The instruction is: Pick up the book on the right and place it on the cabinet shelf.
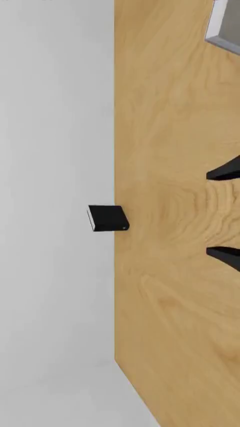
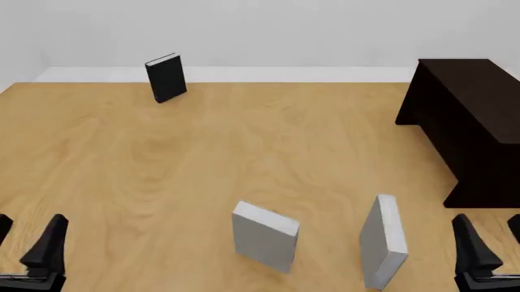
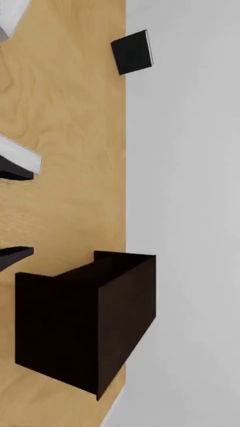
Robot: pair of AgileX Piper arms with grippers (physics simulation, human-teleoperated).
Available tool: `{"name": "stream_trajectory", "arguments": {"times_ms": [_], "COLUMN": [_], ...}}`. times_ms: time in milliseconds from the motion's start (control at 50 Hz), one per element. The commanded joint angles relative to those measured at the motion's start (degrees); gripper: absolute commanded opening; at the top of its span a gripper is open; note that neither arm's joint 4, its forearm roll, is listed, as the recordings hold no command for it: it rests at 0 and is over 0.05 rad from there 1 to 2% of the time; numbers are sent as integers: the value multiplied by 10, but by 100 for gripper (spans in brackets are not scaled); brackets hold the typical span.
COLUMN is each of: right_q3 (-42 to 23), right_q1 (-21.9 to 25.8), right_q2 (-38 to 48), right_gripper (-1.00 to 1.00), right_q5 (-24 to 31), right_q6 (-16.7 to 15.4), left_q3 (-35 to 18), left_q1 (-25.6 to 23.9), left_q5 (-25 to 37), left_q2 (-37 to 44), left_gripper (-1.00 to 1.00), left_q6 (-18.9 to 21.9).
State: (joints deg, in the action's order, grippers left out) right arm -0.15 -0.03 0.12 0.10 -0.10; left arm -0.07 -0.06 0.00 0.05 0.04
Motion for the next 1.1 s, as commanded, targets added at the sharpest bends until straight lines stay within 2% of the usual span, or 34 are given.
{"name": "stream_trajectory", "arguments": {"times_ms": [20, 100, 160, 260, 320, 360, 460, 500, 540, 620, 640, 680, 760, 800, 820, 860, 920, 940, 1000, 1020, 1040, 1100], "right_q3": [-16, -51, -84, -145, -184, -207, -284, -311, -337, -386, -395, -413, -462, -498, -512, -534, -561, -569, -592, -603, -614, -639], "right_q1": [-3, 9, 5, 29, 26, 37, 42, 44, 60, 73, 83, 78, 101, 121, 111, 109, 110, 115, 118, 111, 101, 110], "right_q2": [9, 11, 18, 49, 75, 97, 140, 160, 187, 228, 243, 281, 318, 345, 367, 394, 415, 428, 457, 469, 478, 498], "right_gripper": [100, 100, 100, 100, 100, 100, 100, 100, 100, 100, 100, 100, 100, 100, 100, 100, 100, 100, 100, 100, 100, 100], "right_q5": [11, 39, 65, 92, 104, 111, 140, 150, 160, 188, 198, 222, 254, 269, 278, 289, 299, 307, 330, 340, 348, 369], "right_q6": [-4, -14, -10, -43, -47, -61, -55, -33, -45, -31, -52, -36, -56, -56, -59, -45, -53, -67, -60, -43, -42, -31], "left_q3": [-1, -1, -1, -1, -1, -1, 0, 0, 0, -1, -1, 0, 0, 0, 0, 0, 0, 0, 0, 0, 0, 0], "left_q1": [-2, -1, -1, 0, -4, -4, -4, -5, -3, -4, -4, -5, -6, -7, -7, -7, -9, -9, -10, -10, -12, -14], "left_q5": [-3, 1, 4, 4, 5, 5, 4, 4, 2, 5, 4, 4, 3, 4, 3, 2, 4, 4, -2, 1, 3, 0], "left_q2": [7, 6, 3, 4, 2, 2, 5, 4, 7, 4, 4, 5, 8, 7, 7, 10, 7, 8, 15, 12, 9, 12], "left_gripper": [100, 100, 100, 100, 100, 100, 100, 100, 100, 100, 100, 100, 100, 100, 100, 100, 100, 100, 100, 100, 100, 100], "left_q6": [2, -2, -1, -7, 3, 4, 1, 1, -1, 2, 1, 1, 4, 3, 2, 3, 7, 8, 9, 9, 9, 13]}}
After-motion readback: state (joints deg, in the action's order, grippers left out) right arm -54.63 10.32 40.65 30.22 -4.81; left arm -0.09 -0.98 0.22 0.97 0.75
